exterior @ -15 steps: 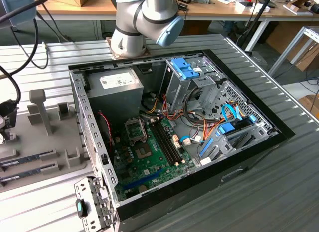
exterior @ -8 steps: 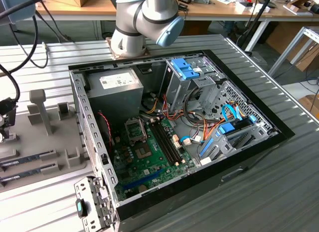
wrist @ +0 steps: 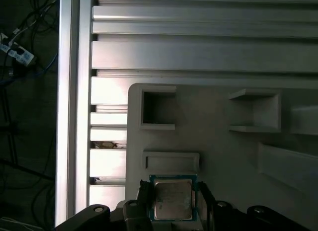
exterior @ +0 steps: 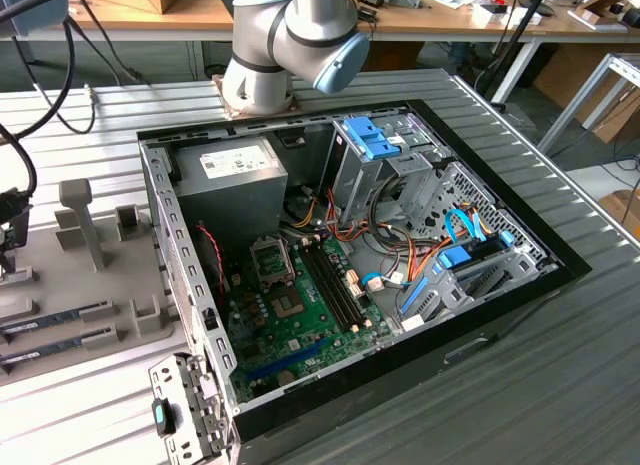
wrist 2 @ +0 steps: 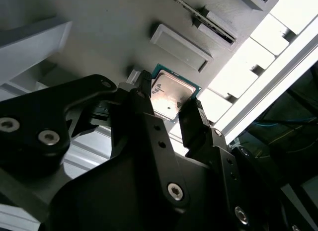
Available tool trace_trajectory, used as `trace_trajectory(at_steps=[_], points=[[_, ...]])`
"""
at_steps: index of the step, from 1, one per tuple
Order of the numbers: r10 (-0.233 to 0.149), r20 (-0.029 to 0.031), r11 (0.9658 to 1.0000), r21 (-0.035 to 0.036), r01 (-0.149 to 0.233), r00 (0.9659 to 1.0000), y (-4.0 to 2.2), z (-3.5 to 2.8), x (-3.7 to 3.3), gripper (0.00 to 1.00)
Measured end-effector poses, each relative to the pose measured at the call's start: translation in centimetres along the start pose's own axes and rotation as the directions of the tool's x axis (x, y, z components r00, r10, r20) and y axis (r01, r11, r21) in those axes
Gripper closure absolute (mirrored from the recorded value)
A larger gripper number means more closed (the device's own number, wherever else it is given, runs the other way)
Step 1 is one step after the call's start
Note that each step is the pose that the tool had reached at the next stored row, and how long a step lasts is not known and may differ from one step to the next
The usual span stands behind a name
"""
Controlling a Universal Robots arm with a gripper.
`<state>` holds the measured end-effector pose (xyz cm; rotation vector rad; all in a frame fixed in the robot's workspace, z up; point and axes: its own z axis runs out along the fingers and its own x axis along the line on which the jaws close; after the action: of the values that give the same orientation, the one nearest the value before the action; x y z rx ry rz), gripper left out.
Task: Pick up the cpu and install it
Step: 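Pick up the cpu and move it towards the insertion slot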
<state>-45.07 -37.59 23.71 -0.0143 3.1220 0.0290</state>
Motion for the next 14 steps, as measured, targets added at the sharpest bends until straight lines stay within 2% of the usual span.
trace_trajectory(at_steps=[14], points=[[0.0,0.0001,1.0,-0.0066,0.0,1.0,0.03,-1.48,-0.03,0.53]])
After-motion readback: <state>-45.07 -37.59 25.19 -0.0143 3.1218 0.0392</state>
